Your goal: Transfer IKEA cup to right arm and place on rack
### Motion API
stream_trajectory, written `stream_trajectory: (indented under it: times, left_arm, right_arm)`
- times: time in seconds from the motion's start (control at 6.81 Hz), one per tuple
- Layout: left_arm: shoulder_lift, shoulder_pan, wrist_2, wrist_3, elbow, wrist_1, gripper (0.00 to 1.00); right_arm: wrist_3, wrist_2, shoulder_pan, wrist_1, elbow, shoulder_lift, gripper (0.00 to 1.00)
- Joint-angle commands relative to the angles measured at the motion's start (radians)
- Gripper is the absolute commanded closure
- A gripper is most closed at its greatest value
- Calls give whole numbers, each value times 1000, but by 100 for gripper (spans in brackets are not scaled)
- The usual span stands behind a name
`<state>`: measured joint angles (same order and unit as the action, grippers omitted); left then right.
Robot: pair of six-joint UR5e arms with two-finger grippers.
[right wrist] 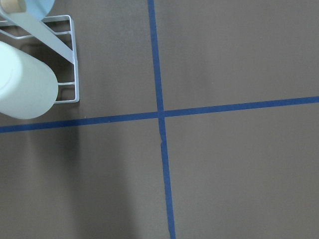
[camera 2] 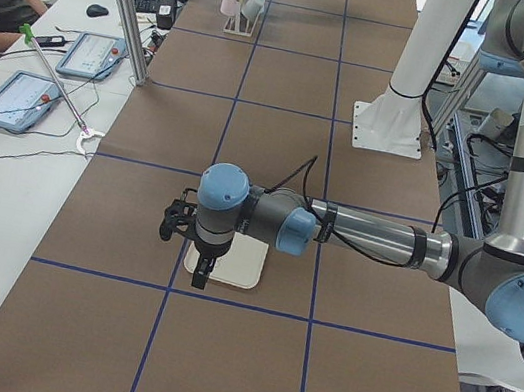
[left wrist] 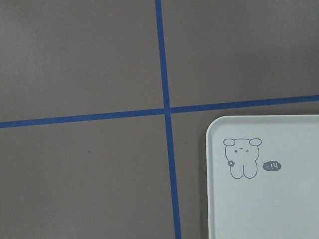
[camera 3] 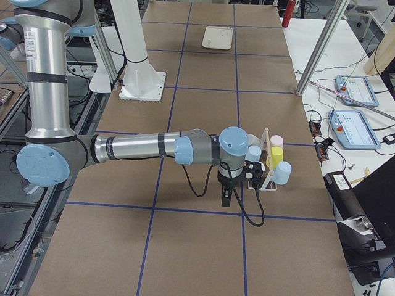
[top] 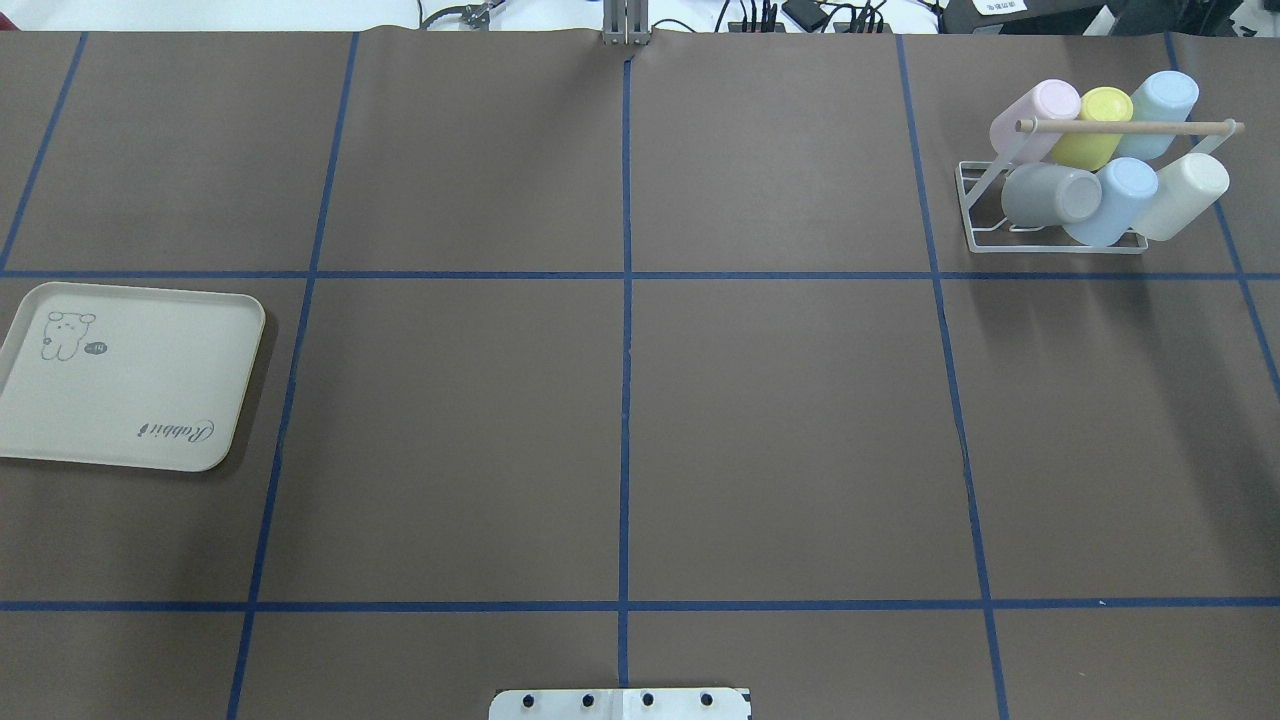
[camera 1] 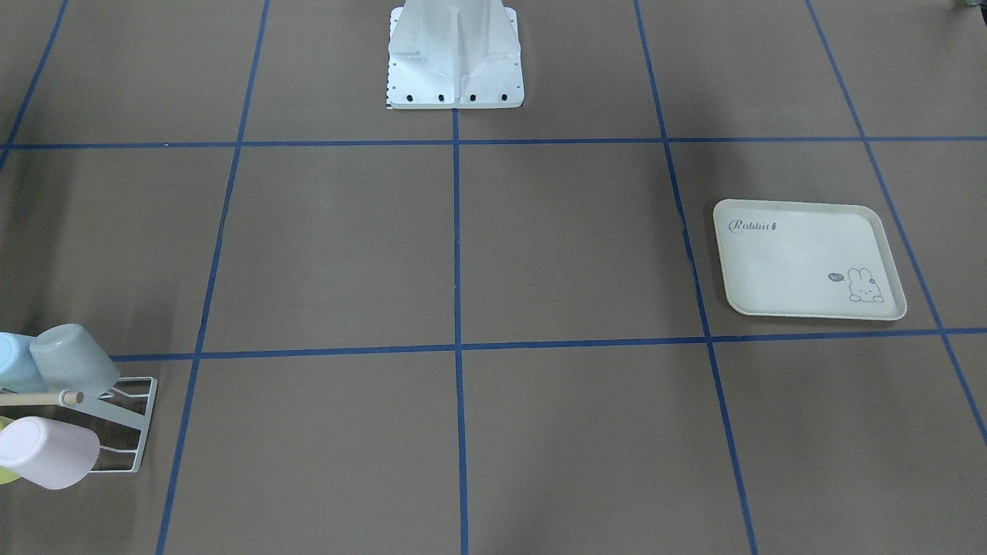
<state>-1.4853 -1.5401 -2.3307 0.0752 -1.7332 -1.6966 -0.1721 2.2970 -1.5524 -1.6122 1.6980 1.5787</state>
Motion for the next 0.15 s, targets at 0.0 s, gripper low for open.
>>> stream_trajectory:
  times: [0.0]
  left_arm:
    - [-1, 0, -1, 0, 0, 0, 0]
  right_arm:
    - [0, 1, 0, 0, 0, 1, 0]
